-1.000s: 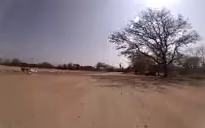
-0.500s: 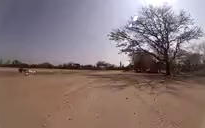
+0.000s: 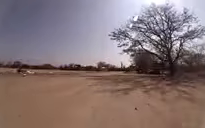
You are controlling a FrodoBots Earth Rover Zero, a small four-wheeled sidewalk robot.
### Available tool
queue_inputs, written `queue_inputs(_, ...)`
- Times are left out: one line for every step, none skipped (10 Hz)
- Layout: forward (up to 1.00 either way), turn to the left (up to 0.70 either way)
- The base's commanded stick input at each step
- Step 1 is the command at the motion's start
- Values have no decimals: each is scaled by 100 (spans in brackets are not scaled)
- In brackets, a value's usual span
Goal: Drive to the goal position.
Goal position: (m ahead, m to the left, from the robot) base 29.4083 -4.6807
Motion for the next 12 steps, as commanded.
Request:
queue_inputs(100,0)
queue_inputs(100,0)
queue_inputs(100,0)
queue_inputs(100,0)
queue_inputs(100,0)
queue_inputs(100,0)
queue_inputs(100,0)
queue_inputs(100,0)
queue_inputs(100,0)
queue_inputs(100,0)
queue_inputs(100,0)
queue_inputs(100,0)
